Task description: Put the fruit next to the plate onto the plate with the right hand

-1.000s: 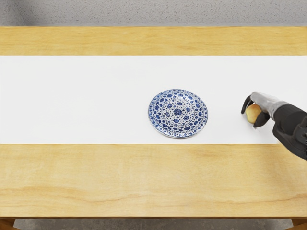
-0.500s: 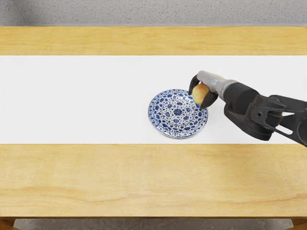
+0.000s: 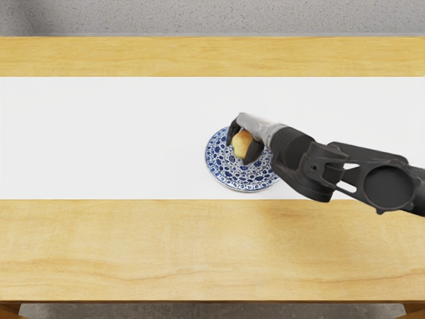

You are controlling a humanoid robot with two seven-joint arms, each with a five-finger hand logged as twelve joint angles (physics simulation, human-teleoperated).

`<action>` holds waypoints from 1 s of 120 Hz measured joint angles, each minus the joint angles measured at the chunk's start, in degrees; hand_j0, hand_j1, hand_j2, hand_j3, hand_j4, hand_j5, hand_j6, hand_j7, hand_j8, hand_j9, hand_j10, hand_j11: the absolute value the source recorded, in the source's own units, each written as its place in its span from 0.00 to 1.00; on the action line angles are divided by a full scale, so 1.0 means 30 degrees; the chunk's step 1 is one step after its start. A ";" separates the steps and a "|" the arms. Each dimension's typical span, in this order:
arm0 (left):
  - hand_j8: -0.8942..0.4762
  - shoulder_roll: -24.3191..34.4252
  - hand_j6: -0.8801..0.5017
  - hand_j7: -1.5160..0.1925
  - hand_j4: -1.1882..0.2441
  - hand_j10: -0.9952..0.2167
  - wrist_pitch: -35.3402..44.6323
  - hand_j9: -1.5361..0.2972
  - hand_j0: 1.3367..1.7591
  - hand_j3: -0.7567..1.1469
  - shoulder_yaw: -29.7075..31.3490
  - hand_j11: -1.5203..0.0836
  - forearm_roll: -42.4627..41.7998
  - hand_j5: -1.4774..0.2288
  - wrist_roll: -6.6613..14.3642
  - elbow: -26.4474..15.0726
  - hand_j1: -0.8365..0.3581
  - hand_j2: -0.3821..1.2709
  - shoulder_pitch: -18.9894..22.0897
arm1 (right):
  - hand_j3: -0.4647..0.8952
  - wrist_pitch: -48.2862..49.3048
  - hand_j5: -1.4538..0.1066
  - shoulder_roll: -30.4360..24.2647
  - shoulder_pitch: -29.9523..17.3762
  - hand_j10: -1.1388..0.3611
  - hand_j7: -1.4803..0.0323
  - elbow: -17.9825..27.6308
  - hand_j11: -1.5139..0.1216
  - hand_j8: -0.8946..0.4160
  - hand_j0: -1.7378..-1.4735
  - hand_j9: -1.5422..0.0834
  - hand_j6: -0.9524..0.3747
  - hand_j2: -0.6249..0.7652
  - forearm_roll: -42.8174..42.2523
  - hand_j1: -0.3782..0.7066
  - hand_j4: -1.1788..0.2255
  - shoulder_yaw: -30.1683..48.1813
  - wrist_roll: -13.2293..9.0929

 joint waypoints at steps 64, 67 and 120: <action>0.47 0.0000 0.46 0.70 0.66 0.62 0.0000 0.66 0.76 0.40 0.0000 0.75 0.0001 0.68 -0.0001 0.0000 0.75 0.26 0.0000 | 0.34 -0.0636 0.79 -0.0238 0.0095 0.69 0.83 0.0611 0.79 0.62 0.31 0.81 0.64 0.45 0.1897 0.15 0.72 0.0691 0.0039; 0.47 0.0000 0.46 0.70 0.66 0.62 0.0000 0.66 0.76 0.40 -0.0002 0.75 0.0001 0.68 -0.0001 0.0000 0.75 0.26 0.0000 | 0.34 -0.0632 0.81 -0.0455 0.0168 0.70 0.85 0.0908 0.81 0.62 0.31 0.83 0.64 0.45 0.2059 0.14 0.73 0.0867 0.0039; 0.47 0.0000 0.46 0.70 0.66 0.62 0.0000 0.66 0.76 0.40 -0.0015 0.75 0.0000 0.68 0.0000 -0.0014 0.75 0.26 -0.0013 | 0.34 1.2246 0.90 -0.8808 0.0400 0.73 0.94 0.3348 0.89 0.65 0.30 0.91 0.69 0.45 1.4835 0.07 0.81 0.6465 0.0040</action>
